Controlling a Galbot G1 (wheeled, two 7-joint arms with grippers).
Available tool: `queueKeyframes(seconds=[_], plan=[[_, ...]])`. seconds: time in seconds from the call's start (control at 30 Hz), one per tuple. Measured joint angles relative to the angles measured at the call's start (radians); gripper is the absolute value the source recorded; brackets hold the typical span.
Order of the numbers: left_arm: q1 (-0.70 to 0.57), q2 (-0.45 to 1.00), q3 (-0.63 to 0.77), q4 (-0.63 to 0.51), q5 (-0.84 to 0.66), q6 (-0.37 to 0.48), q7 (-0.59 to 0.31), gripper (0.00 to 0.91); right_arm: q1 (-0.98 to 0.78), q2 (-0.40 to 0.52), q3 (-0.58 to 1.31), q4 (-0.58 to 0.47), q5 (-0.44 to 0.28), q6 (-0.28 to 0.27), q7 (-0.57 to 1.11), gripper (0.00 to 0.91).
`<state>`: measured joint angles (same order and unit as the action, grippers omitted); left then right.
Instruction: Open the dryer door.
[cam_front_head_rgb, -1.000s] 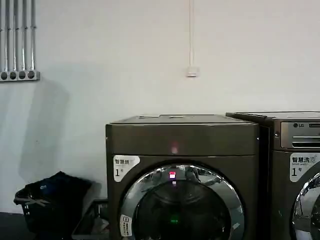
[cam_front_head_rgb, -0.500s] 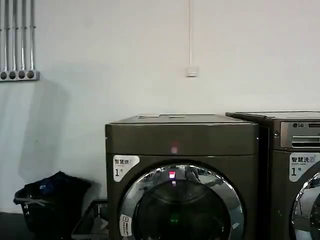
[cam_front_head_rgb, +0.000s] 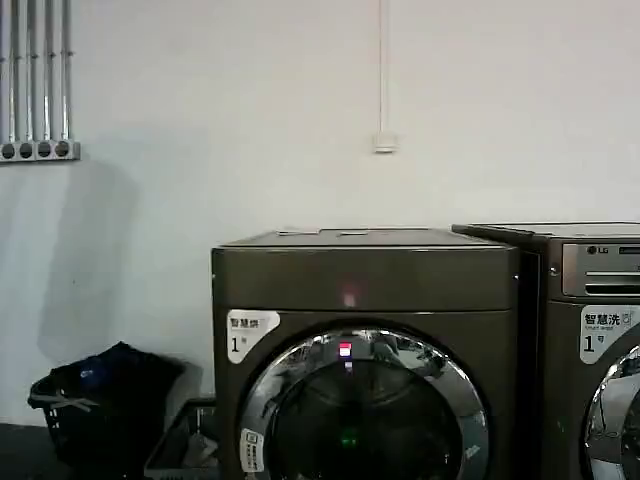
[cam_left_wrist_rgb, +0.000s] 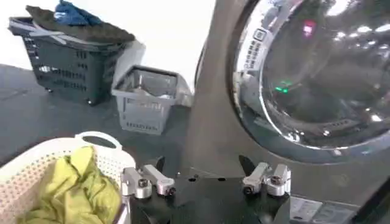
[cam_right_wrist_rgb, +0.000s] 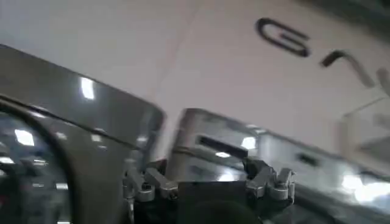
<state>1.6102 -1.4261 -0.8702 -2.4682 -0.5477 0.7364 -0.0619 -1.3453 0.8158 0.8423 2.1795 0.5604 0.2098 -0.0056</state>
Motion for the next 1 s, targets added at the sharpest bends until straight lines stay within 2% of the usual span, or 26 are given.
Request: queueKeyframes(seconds=[0.53, 0.63, 1.0], plan=[[0.021, -0.032, -0.077, -0.035, 0.001, 0.0, -0.006, 0.907, 0.214, -0.142, -0.378, -0.092, 0.138, 0.068, -0.143, 0.907], [0.026, -0.04, -0.079, -0.039, 0.002, 0.0, -0.007, 0.907, 0.276, -0.144, -0.463, -0.12, 0.177, 0.07, -0.153, 0.907], [0.039, -0.06, -0.08, -0.062, 0.002, 0.0, -0.01, 0.907, 0.552, -0.084, -0.79, -0.245, 0.223, 0.086, -0.138, 0.907]])
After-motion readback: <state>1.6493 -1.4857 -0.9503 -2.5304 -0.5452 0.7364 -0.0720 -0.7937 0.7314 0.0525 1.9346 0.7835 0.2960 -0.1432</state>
